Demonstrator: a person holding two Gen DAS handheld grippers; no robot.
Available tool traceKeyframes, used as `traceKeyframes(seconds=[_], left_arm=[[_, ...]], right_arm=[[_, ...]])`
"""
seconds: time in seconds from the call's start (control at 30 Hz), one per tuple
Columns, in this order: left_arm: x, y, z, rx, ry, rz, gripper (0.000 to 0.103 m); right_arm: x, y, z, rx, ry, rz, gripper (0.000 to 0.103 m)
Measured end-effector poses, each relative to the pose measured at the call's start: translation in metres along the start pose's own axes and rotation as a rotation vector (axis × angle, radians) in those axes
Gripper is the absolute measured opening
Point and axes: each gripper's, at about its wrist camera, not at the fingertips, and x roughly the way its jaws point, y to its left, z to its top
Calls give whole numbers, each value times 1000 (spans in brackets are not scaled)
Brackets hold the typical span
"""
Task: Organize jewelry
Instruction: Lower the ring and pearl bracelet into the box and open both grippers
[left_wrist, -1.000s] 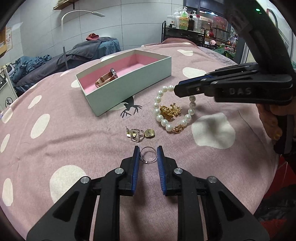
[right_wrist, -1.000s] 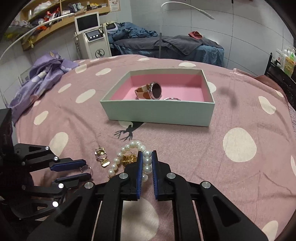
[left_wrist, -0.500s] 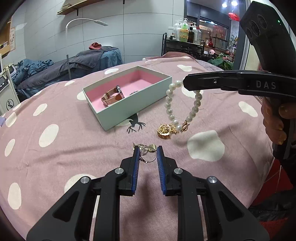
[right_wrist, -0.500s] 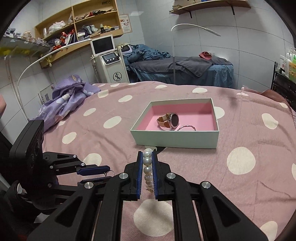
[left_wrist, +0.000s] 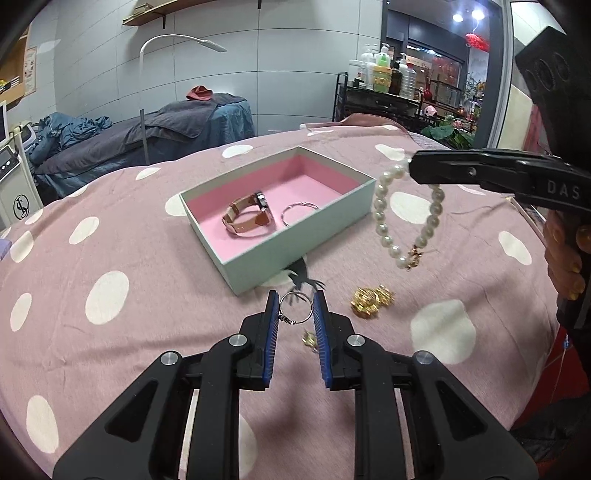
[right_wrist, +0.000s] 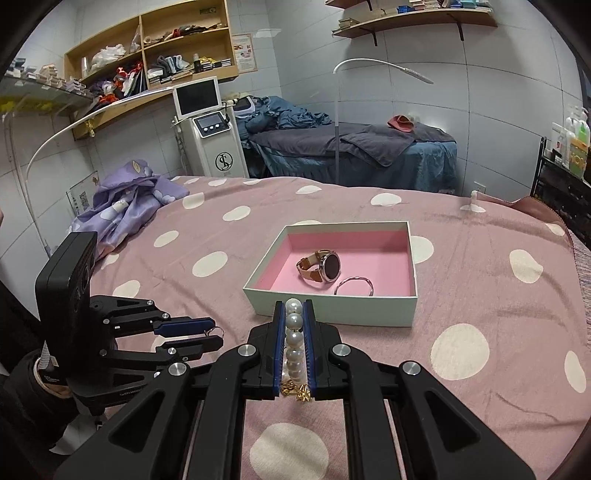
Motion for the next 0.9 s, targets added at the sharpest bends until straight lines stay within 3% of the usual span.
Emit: traceKeyframes(seconds=[0.23, 0.47, 0.6, 0.9], left_arm=[[15, 17, 38, 1, -13, 40, 19], [46, 26, 76, -9, 22, 22, 19], [65, 24, 83, 0, 64, 19, 19], [100, 25, 82, -24, 135, 7, 19]], right_arm=[[19, -6, 20, -2, -13, -29, 9], [42, -20, 46, 57, -34, -57, 9], [60, -29, 53, 68, -22, -105, 9], [95, -45, 47, 149, 63, -106, 9]])
